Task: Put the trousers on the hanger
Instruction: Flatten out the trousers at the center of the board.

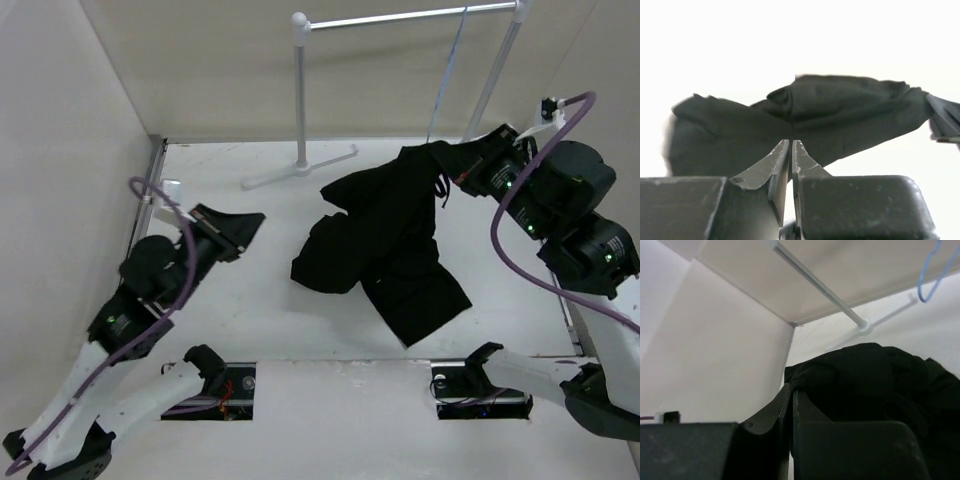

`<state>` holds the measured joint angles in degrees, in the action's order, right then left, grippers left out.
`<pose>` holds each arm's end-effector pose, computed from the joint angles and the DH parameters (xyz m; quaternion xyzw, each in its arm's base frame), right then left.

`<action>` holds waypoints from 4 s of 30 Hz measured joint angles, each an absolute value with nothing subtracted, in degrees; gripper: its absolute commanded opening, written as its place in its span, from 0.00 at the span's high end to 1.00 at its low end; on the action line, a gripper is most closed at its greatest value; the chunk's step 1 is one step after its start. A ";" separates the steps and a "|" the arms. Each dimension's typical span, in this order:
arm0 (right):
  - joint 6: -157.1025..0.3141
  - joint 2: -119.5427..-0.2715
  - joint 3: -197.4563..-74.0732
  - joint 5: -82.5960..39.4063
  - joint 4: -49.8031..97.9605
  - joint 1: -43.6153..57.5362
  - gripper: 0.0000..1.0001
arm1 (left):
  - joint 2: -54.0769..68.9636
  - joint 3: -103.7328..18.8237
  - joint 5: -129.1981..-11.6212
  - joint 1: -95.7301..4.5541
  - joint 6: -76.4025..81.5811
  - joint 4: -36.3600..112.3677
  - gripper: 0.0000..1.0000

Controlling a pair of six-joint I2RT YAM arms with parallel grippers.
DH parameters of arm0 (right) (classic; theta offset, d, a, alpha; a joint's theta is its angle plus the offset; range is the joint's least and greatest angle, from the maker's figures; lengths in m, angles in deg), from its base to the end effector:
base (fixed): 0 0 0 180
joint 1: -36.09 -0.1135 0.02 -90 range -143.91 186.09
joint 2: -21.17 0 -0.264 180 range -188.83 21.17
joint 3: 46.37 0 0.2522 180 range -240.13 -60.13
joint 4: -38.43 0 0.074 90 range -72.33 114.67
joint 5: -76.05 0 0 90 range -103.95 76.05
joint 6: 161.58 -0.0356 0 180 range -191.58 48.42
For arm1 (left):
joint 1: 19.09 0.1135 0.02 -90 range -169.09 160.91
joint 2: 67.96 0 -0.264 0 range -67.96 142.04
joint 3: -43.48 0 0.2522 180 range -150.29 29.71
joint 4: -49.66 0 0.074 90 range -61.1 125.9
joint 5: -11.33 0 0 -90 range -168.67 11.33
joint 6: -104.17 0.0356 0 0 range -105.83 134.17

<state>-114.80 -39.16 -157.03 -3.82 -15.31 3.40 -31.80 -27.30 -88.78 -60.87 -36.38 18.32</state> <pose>0.1373 0.0807 0.5305 0.1268 0.7164 0.3695 0.5781 0.0961 -0.0775 0.4188 -0.1162 0.6770 -0.4805 0.5452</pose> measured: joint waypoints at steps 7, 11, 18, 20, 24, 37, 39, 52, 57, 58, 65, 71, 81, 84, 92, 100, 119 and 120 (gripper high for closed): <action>-114.89 -38.46 -157.32 -7.60 -12.54 4.93 0.94 | -31.89 -45.09 -92.85 -58.44 -28.70 8.55 0.82; -115.48 -37.76 -141.93 -11.30 -9.83 13.87 0.94 | -28.83 -38.69 -93.41 -58.90 -28.53 8.17 0.75; -115.02 -60.82 -130.37 -15.30 -5.06 23.33 0.45 | -5.73 -31.08 -90.51 -58.97 -28.68 13.40 0.62; -114.39 -62.83 -128.44 -14.99 -4.63 24.32 0.28 | -0.72 -30.60 -89.15 -58.46 -28.68 14.75 0.54; -113.64 -54.00 -121.54 -13.81 -2.20 25.56 0.25 | 4.72 -30.60 -86.55 -55.69 -28.68 19.61 0.43; -122.95 -22.59 -92.99 -5.86 -5.26 39.68 0.29 | 33.64 -41.81 -71.27 -50.97 -29.58 33.18 0.24; -123.17 -21.96 -91.81 -5.31 -8.03 40.38 0.18 | 37.40 -44.04 -69.24 -51.27 -30.21 34.69 0.25; -121.73 -37.74 -89.47 -14.73 5.52 39.57 0.91 | 43.63 -44.78 -65.68 -50.44 -39.09 44.50 0.94; -120.64 -39.05 -96.01 -14.45 5.01 31.90 0.93 | 33.22 -39.28 -69.98 -47.67 -39.70 44.30 0.96; -120.22 -38.24 -98.46 -13.96 4.25 29.37 0.93 | 28.83 -37.92 -71.29 -46.57 -39.39 43.30 0.96; -117.69 -29.37 -118.59 -9.24 -4.87 13.00 0.94 | -3.15 -43.12 -83.62 -42.16 -31.13 35.47 0.95; -116.51 -24.47 -137.60 -1.77 -13.52 -1.50 0.94 | -12.48 -60.43 -93.54 -54.75 -18.23 32.85 0.93; -112.81 -25.90 -145.01 4.46 -15.66 -0.16 0.94 | -9.13 -59.52 -108.60 -68.36 -0.57 36.06 0.89; -112.22 -30.29 -136.38 0.11 -12.43 11.55 0.95 | -2.75 -52.96 -110.00 -67.43 -0.22 36.28 0.87; -114.01 -54.70 -116.88 -3.19 -4.23 33.80 0.89 | 21.40 -40.24 -107.53 -69.02 -7.07 32.87 0.46; -116.83 -55.97 -118.48 0.99 -1.57 37.61 0.23 | 7.76 -32.98 -105.37 -63.18 -14.91 27.45 0.36; -117.56 -33.30 -96.51 -5.24 0.97 -2.02 0.38 | -5.27 -9.14 -81.39 -13.81 -36.53 14.10 0.30; -117.60 -33.41 -96.40 -5.46 1.08 -2.96 0.37 | -4.81 -9.11 -80.78 -13.72 -37.03 14.47 0.31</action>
